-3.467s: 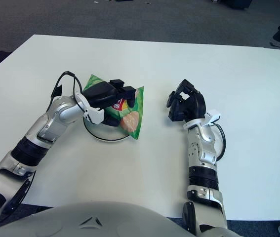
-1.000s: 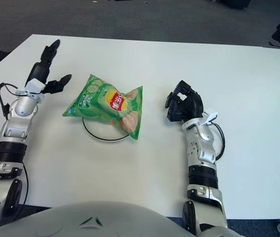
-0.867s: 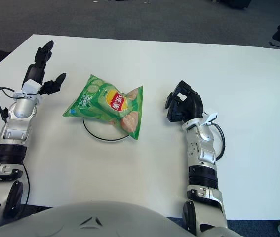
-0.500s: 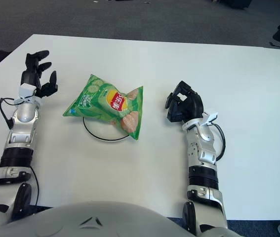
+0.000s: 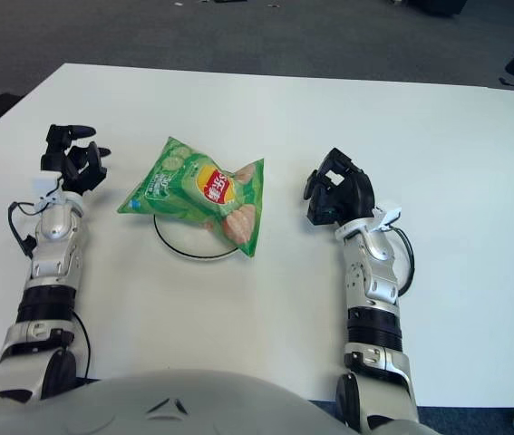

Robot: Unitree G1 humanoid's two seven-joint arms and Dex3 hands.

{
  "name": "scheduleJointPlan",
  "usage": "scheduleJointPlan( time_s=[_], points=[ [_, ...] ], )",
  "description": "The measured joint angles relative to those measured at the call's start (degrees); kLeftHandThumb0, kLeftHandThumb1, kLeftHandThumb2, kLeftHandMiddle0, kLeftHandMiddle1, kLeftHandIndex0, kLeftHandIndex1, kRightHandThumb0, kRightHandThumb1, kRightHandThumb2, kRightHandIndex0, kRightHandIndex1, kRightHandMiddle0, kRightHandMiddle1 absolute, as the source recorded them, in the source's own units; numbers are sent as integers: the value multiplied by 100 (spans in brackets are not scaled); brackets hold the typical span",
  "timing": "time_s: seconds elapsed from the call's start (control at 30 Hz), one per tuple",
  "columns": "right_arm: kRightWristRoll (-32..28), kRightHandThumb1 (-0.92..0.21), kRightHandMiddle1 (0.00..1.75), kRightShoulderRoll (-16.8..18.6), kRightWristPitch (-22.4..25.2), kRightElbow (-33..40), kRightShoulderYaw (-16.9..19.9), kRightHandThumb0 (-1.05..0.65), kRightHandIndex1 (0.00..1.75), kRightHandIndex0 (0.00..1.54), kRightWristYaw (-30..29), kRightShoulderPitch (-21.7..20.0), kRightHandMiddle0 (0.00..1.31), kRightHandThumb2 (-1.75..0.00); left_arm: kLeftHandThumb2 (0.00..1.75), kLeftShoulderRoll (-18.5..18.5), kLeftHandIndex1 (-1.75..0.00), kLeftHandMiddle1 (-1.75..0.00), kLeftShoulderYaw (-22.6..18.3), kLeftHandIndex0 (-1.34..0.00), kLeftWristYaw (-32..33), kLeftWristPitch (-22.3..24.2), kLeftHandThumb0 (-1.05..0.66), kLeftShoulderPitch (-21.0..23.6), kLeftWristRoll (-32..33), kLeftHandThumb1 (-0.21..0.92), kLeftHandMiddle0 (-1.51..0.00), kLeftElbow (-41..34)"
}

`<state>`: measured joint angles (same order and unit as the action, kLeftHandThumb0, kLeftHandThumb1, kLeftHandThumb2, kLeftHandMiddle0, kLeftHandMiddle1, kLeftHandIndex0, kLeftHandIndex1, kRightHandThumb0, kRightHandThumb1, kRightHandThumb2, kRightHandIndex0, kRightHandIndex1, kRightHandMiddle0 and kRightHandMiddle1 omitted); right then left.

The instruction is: Put the snack into the plate.

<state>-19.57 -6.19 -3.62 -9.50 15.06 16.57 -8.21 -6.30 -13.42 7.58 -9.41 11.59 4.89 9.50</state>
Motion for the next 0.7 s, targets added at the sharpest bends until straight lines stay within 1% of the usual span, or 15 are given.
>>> scheduleJointPlan(
  time_s=[0.2,0.3,0.5,0.7],
  points=[
    [0,8,175,0,54,91,-8,-1,170,90,-23,56,70,-175,129,54,-175,-175,0,-59,-190,260,-47,-252,306,34,-115,-440],
    [-1,8,175,0,63,111,-8,-1,170,90,-29,59,70,-175,134,74,-175,-175,37,-63,-265,287,-49,-328,352,30,-119,-527],
    [-2,8,175,0,71,146,-10,-1,170,90,-27,61,70,-175,138,78,-175,-175,154,-66,-365,266,-50,-396,348,26,-124,-552],
    [-2,8,175,0,84,173,-11,-1,170,90,-28,61,70,-175,139,68,-175,-175,236,-66,-558,229,-51,-434,369,25,-127,-528]
  ],
)
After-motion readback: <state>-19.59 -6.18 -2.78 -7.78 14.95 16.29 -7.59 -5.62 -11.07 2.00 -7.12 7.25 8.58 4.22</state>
